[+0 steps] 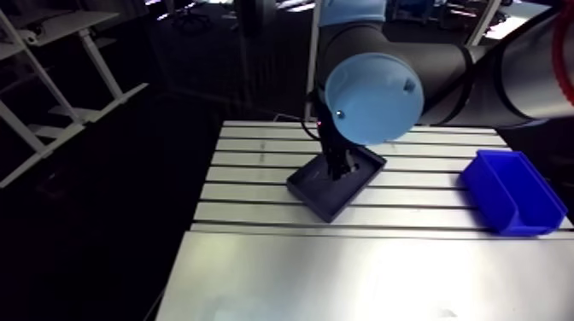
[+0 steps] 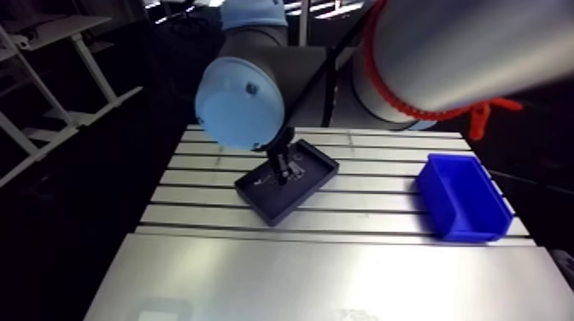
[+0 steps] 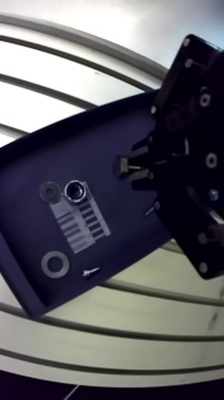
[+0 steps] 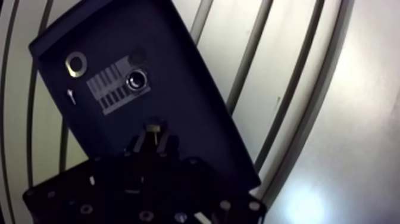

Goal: Pick up the M10 bolt from the tray and put it into the blue bin.

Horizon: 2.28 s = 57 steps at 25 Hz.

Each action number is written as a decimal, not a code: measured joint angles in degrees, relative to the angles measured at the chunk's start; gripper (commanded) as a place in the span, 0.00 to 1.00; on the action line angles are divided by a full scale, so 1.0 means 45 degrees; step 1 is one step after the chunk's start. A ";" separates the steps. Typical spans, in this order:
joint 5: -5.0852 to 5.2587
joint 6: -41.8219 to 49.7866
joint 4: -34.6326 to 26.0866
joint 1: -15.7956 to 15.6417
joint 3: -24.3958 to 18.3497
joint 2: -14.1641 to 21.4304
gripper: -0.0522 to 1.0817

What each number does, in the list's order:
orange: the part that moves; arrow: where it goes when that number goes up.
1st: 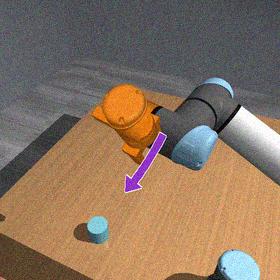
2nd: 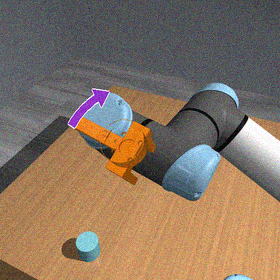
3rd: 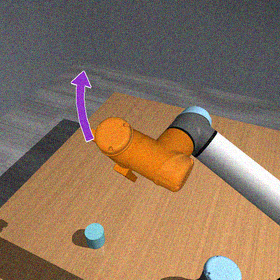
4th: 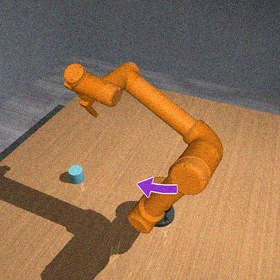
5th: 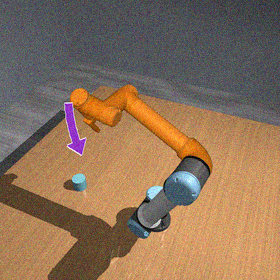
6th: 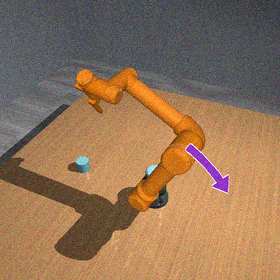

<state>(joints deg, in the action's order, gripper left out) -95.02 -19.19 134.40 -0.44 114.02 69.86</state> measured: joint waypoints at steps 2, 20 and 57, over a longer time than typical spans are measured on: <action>0.0010 -0.0059 -0.0083 0.0001 -0.0062 0.0187 0.95; -0.0890 -0.4977 -0.1845 0.0451 -0.0643 0.2672 0.96; 0.0373 -2.8328 -0.5619 0.4133 -0.2999 0.3614 1.00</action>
<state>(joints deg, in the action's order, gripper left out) -93.34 -146.66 109.11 18.16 100.52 86.12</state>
